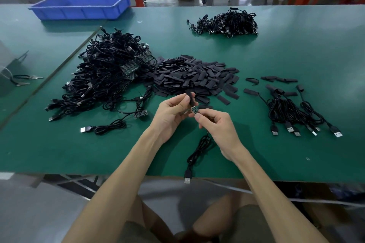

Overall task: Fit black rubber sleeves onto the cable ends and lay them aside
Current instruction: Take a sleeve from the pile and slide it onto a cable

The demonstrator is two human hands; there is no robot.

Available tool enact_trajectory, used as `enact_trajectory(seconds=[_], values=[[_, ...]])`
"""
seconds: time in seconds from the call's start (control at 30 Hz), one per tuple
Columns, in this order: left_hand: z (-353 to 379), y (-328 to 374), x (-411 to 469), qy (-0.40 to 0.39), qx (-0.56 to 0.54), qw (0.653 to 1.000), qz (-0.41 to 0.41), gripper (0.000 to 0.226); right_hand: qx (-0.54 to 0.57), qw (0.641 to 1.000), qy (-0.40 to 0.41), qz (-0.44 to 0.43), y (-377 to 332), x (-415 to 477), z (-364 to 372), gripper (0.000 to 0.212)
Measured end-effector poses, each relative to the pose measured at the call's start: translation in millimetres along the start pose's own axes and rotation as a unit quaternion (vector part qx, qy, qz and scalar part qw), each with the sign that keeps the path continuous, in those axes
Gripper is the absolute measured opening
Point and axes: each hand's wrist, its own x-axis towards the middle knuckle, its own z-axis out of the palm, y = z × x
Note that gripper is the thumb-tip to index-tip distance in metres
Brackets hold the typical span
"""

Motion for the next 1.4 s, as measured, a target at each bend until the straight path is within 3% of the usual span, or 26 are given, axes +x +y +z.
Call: enact_trajectory(seconds=[0.17, 0.27, 0.4, 0.73, 1.0, 1.2, 1.33, 1.4], values=[[3.0, -2.7, 1.2, 0.032, 0.002, 0.999, -0.002, 0.033, 0.026, 0.999, 0.025, 0.001, -2.1, -1.4, 0.1, 0.017], [2.5, -5.5, 3.9, 0.056, 0.022, 0.998, 0.009, 0.014, 0.066, 0.996, 0.067, 0.01, -1.9, -1.8, -2.6, 0.018], [5.6, -7.4, 0.8, 0.0, 0.112, 0.994, 0.016, 0.017, 0.061, 0.994, 0.092, 0.005, -1.4, -1.2, -1.7, 0.017], [7.6, -2.4, -5.4, -0.061, 0.15, 0.987, 0.005, 0.027, 0.079, 0.992, 0.094, 0.009, 1.5, 0.3, -3.1, 0.013], [7.9, -2.7, -7.0, -0.04, 0.138, 0.989, 0.026, 0.026, 0.088, 0.992, 0.093, 0.007, 2.3, 0.8, -2.6, 0.01], [6.0, 0.6, -4.8, 0.018, 0.047, 0.998, 0.022, 0.031, 0.083, 0.995, 0.063, 0.0, -0.2, 0.3, -2.5, 0.014], [7.5, 0.0, -4.4, 0.037, 0.052, 0.998, 0.021, 0.024, 0.09, 0.994, 0.063, 0.014, -1.1, 0.6, -2.5, 0.024], [7.8, 0.4, -4.7, 0.046, 0.046, 0.998, 0.015, 0.021, 0.084, 0.995, 0.058, 0.015, -0.7, 0.6, -2.6, 0.019]])
